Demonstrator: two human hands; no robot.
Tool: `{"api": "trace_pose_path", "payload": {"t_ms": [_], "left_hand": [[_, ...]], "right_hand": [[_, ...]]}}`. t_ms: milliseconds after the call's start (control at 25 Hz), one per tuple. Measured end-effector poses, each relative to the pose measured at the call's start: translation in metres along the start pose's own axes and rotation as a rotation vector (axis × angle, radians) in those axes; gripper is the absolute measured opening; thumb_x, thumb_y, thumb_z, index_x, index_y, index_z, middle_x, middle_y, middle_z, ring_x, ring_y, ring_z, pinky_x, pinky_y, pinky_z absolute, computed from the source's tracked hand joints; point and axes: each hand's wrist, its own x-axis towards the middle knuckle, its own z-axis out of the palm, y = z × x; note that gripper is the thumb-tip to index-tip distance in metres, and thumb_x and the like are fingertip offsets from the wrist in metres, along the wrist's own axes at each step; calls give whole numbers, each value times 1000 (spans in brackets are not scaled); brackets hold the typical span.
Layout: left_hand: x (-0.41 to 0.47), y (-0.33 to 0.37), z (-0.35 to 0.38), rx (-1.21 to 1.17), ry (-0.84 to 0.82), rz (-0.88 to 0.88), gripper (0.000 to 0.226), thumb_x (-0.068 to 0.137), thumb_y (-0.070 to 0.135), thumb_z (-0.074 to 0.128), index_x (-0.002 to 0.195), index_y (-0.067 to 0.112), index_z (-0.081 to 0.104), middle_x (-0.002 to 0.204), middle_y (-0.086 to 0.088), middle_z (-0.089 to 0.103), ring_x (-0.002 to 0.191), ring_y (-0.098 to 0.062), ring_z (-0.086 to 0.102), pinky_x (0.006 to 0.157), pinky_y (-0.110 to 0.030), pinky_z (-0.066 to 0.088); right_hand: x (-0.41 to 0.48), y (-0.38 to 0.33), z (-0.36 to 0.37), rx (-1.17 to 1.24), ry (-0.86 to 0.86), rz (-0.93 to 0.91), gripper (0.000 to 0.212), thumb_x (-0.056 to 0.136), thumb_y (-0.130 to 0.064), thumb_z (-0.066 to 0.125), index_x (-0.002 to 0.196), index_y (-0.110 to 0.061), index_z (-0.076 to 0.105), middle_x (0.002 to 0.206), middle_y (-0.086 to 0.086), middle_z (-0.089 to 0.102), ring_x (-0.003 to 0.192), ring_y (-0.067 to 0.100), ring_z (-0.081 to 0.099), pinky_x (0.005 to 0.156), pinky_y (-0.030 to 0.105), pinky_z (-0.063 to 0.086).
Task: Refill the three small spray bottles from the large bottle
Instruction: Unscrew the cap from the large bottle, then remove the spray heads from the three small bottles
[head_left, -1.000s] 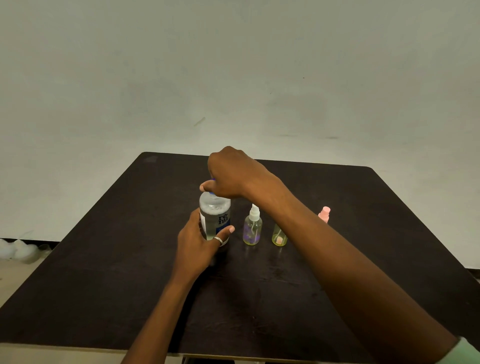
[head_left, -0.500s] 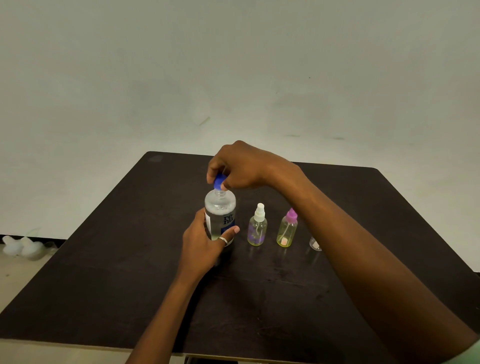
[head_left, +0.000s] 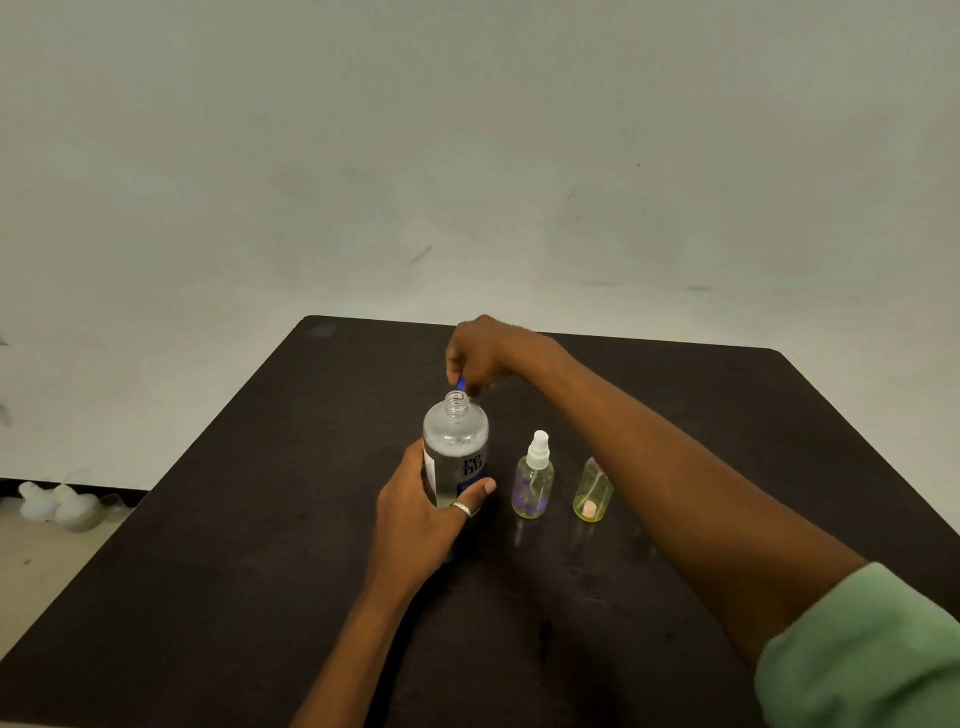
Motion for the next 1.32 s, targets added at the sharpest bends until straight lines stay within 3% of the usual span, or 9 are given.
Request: {"api": "trace_pose_path", "payload": {"t_ms": [280, 440, 680, 800, 920, 1040, 1120, 1240, 1320], "left_hand": [[4, -1, 1, 15, 2, 4, 70, 69, 46, 85, 129, 37, 50, 117, 27, 60, 107, 19, 54, 79, -4, 47], [3, -1, 0, 12, -8, 13, 70, 70, 45, 85, 130, 35, 51, 120, 25, 61, 108, 16, 55, 82, -5, 47], [1, 3, -1, 1, -17, 3, 65, 70, 44, 85, 124, 44, 49, 117, 25, 61, 108, 13, 57, 84, -11, 48], [1, 3, 0, -5, -36, -2, 96, 67, 46, 87, 145, 43, 31, 141, 21, 49, 125, 3, 50, 100, -23, 45], [-20, 12, 1, 16, 98, -80, 128, 61, 49, 89, 155, 34, 4, 162, 6, 17, 146, -16, 27, 115, -40, 33], [-62, 27, 13, 157, 292, 256, 101, 75, 47, 82, 151, 15, 23, 154, -4, 27, 143, -20, 32, 114, -31, 33], [-81, 38, 34, 192, 228, 420, 80, 83, 38, 74, 147, 11, 32, 150, -3, 34, 141, -12, 32, 114, -19, 29], [-76, 53, 65, 129, 54, 278, 83, 90, 34, 69, 155, 20, 18, 160, 7, 17, 146, 3, 12, 112, -6, 14], [-65, 52, 79, 71, 25, 138, 89, 92, 35, 66, 158, 23, 7, 164, 8, 7, 145, 3, 4, 112, -12, 10]], "right_hand": [[44, 14, 47, -184, -188, 4, 6, 87, -7, 67, 91, -7, 70, 89, 13, 73, 67, 21, 70, 65, 30, 59], [43, 17, 48, -167, -215, -22, 13, 88, -13, 68, 99, -7, 70, 94, 14, 72, 73, 24, 70, 69, 31, 59], [-10, 20, 4, -43, -69, -68, 36, 78, -9, 77, 112, -17, 70, 93, -8, 65, 88, 14, 61, 82, 29, 51], [-53, 24, -19, 7, -10, -82, 33, 80, -13, 76, 113, -19, 70, 85, -16, 57, 89, 9, 55, 82, 26, 43], [-94, 29, -26, 7, 35, -78, 27, 84, -20, 72, 111, -20, 70, 79, -21, 56, 85, 8, 56, 81, 26, 44], [-120, 28, -21, -4, 75, -71, 24, 89, -29, 66, 110, -19, 71, 98, -10, 68, 93, 11, 60, 84, 29, 48], [-127, 24, -14, -22, 84, -56, 25, 92, -34, 62, 106, -17, 71, 102, -4, 70, 94, 14, 63, 84, 31, 51], [-128, 18, -2, -56, 105, 6, 33, 93, -42, 57, 93, -13, 72, 88, 2, 72, 80, 18, 66, 77, 35, 55], [-128, 16, 7, -64, 129, 67, 42, 93, -47, 56, 83, -9, 71, 78, 7, 71, 68, 19, 63, 69, 35, 53]]}}
